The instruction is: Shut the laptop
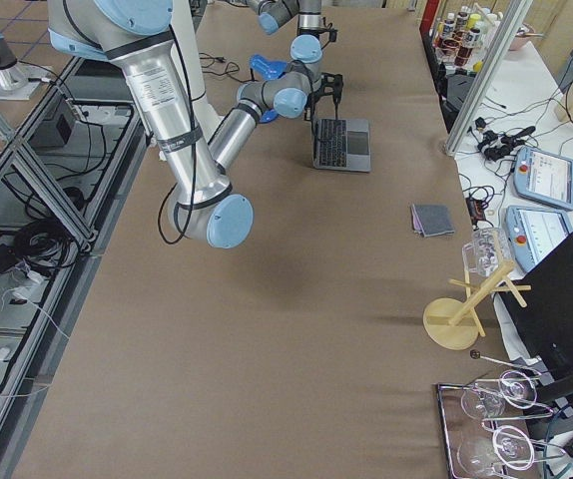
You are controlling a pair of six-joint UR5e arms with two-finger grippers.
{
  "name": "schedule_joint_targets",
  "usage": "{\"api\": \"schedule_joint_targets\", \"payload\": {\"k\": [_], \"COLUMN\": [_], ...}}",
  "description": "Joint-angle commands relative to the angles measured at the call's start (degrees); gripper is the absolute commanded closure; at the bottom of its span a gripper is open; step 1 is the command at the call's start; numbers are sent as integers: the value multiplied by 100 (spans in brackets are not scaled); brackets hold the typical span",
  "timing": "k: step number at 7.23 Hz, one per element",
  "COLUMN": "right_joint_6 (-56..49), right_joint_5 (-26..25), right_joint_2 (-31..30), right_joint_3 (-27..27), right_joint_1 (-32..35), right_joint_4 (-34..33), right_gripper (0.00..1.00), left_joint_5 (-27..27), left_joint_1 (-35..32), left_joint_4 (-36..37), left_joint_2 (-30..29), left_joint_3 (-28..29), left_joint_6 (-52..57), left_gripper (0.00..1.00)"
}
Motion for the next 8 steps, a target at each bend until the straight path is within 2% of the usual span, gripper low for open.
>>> {"api": "schedule_joint_targets", "payload": {"k": [1, 3, 8], "right_joint_6": [6, 15, 41], "right_joint_5": [-18, 17, 62], "right_joint_2": [50, 58, 155], "right_joint_3": [-141, -133, -176], "right_joint_1": [29, 151, 127], "right_joint_4": [39, 48, 31], "right_gripper": [100, 100, 100], "left_joint_5": [242, 470, 471], "left_joint_1": [-26, -35, -140], "left_joint_4": [0, -8, -8], "left_joint_2": [-112, -235, -350], "left_joint_3": [127, 320, 497], "left_joint_6": [90, 91, 178], "left_gripper": [100, 100, 100]}}
